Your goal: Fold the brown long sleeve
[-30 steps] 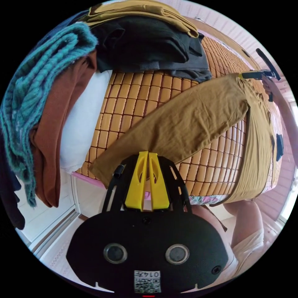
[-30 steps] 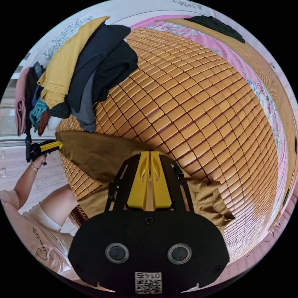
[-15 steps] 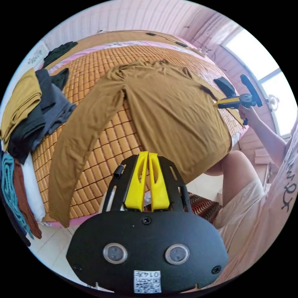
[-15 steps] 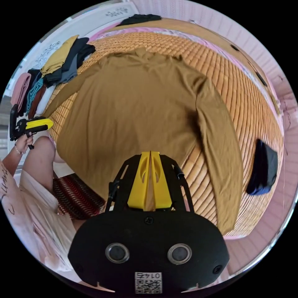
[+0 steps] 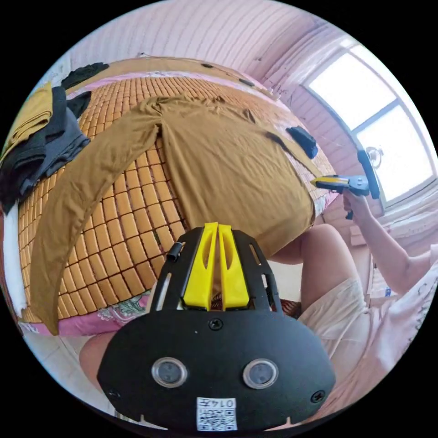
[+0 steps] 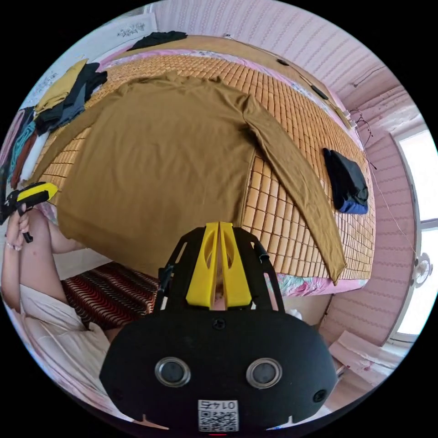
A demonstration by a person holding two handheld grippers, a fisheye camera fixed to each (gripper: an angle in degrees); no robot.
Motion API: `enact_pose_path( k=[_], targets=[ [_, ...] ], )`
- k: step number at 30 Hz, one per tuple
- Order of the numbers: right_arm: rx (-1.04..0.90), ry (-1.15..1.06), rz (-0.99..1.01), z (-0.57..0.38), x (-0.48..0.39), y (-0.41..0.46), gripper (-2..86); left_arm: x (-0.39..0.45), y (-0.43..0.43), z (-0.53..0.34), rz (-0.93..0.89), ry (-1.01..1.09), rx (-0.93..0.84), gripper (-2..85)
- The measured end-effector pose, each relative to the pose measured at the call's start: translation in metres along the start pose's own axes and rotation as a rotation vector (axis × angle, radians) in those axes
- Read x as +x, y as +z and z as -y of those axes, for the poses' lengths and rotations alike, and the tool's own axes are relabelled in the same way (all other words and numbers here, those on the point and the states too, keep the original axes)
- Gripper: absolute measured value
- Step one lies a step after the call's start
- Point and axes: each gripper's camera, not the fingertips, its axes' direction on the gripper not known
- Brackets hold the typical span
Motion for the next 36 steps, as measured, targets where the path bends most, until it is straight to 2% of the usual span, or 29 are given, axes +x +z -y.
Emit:
enact_pose_path(
  k=[4, 6, 11, 13, 14, 16, 18, 22, 24, 27, 36],
  targets=[
    [0.064, -0.016, 0.047, -0.022, -0.040, -0.040, -1.0, -0.029, -0.039, -0.024, 0.101, -0.159, 0.274, 0.3],
    [0.104, -0.018, 0.114, -0.027, -0.070, -0.057, -1.0, -0.053, -0.059, -0.042, 0.206, -0.245, 0.366, 4.9],
    [0.096, -0.238, 0.264, 0.004, -0.149, -0.084, -1.0, -0.088, -0.106, -0.110, 0.532, -0.377, 0.341, 7.8],
    [0.120, -0.335, 0.254, 0.018, -0.189, -0.093, -0.9, -0.102, -0.123, -0.137, 0.627, -0.437, 0.331, 8.1],
    [0.141, -0.395, 0.235, 0.027, -0.219, -0.096, -0.9, -0.114, -0.133, -0.158, 0.647, -0.531, 0.352, 8.0],
    [0.173, -0.507, 0.208, 0.037, -0.269, -0.100, -0.8, -0.130, -0.139, -0.190, 0.615, -0.641, 0.462, 7.2],
    [0.160, -0.718, 0.244, 0.049, -0.341, -0.102, -0.4, -0.143, -0.130, -0.226, 0.617, -0.749, 0.576, 5.6],
    [0.159, -0.942, 0.315, 0.062, -0.437, -0.113, 2.4, -0.153, -0.112, -0.240, 0.614, -0.725, 0.568, 6.1],
    [0.174, -1.050, 0.338, 0.066, -0.494, -0.121, 6.0, -0.163, -0.099, -0.244, 0.491, -0.679, 0.589, 7.3],
    [0.197, -1.137, 0.296, 0.067, -0.554, -0.122, 8.1, -0.178, -0.085, -0.248, 0.345, -0.675, 0.559, 8.0],
    [0.133, -1.200, 0.226, 0.072, -0.666, -0.097, 8.5, -0.187, -0.066, -0.251, 0.314, -0.669, 0.486, 8.3]
  ],
)
